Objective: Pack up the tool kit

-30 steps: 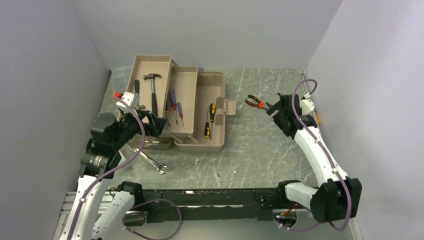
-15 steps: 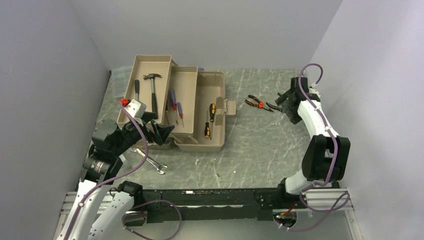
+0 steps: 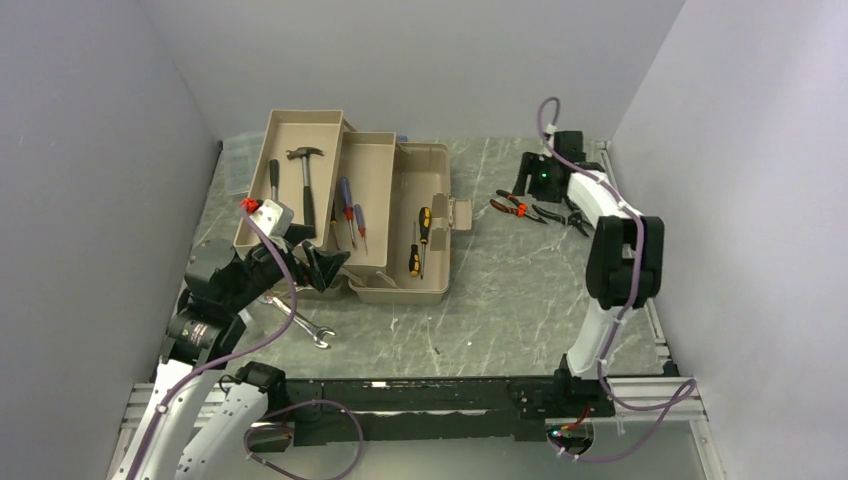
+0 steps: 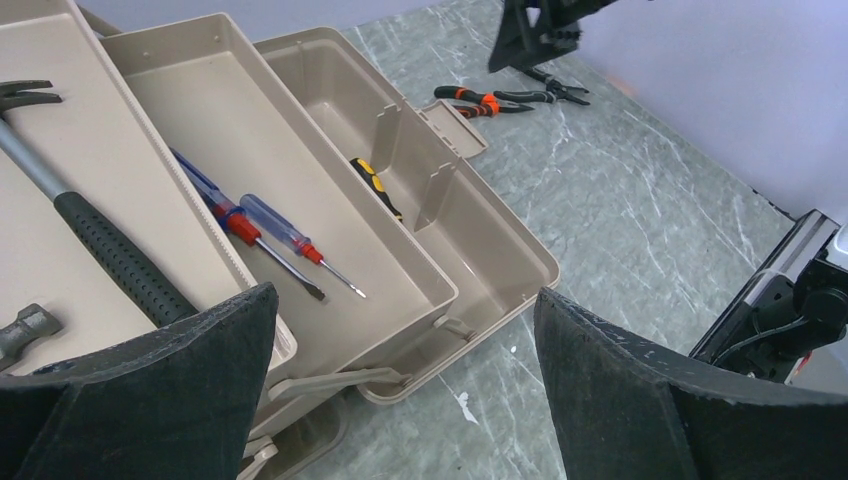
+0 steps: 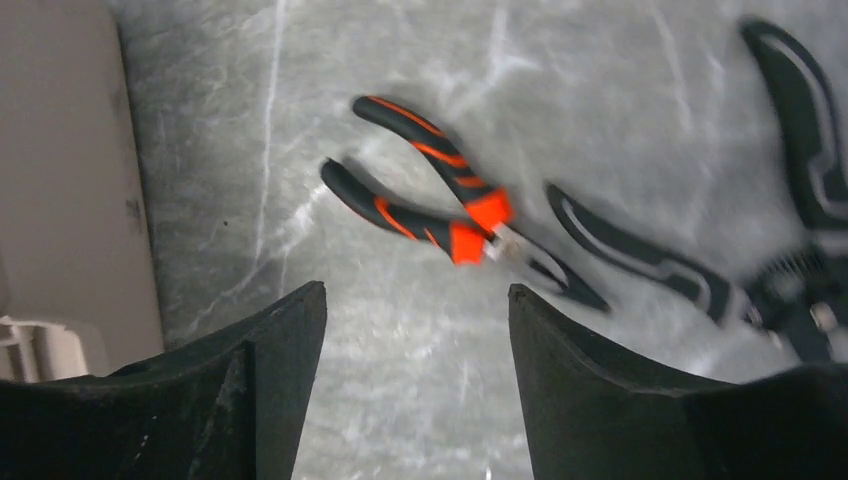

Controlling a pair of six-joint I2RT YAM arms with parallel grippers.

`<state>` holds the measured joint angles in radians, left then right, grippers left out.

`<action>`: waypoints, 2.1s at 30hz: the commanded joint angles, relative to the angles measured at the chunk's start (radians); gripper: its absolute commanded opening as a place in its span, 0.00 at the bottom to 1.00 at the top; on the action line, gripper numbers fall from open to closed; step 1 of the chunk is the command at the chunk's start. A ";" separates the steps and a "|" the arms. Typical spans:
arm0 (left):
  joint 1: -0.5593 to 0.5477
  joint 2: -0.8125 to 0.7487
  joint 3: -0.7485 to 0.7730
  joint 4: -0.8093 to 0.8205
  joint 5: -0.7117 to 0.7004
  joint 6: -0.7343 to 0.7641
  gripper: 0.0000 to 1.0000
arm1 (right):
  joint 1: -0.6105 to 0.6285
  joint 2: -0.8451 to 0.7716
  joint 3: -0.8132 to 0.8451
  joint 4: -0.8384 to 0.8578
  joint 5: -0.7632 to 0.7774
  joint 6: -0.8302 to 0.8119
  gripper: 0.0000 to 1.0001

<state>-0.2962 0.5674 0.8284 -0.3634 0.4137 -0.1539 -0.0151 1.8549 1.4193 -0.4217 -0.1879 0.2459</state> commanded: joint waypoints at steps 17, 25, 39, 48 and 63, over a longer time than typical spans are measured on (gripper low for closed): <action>-0.001 0.061 0.007 0.033 -0.020 0.024 1.00 | 0.172 0.349 0.315 -0.121 0.155 -0.509 0.50; -0.001 0.057 0.005 0.037 -0.019 0.021 0.99 | 0.205 0.358 0.275 -0.171 0.138 -0.485 0.38; -0.002 0.044 0.000 0.035 -0.016 0.017 0.99 | 0.214 0.147 0.148 -0.087 0.073 -0.314 0.00; -0.001 0.039 0.000 0.037 -0.013 0.015 1.00 | 0.213 -0.117 0.015 -0.023 -0.051 -0.165 0.00; -0.001 0.038 0.001 0.032 -0.033 0.013 0.99 | 0.375 -0.345 -0.169 0.447 -0.393 0.324 0.00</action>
<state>-0.2962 0.6170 0.8284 -0.3630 0.3946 -0.1505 0.3008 1.5536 1.2930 -0.2420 -0.5117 0.3664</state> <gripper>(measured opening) 0.994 0.062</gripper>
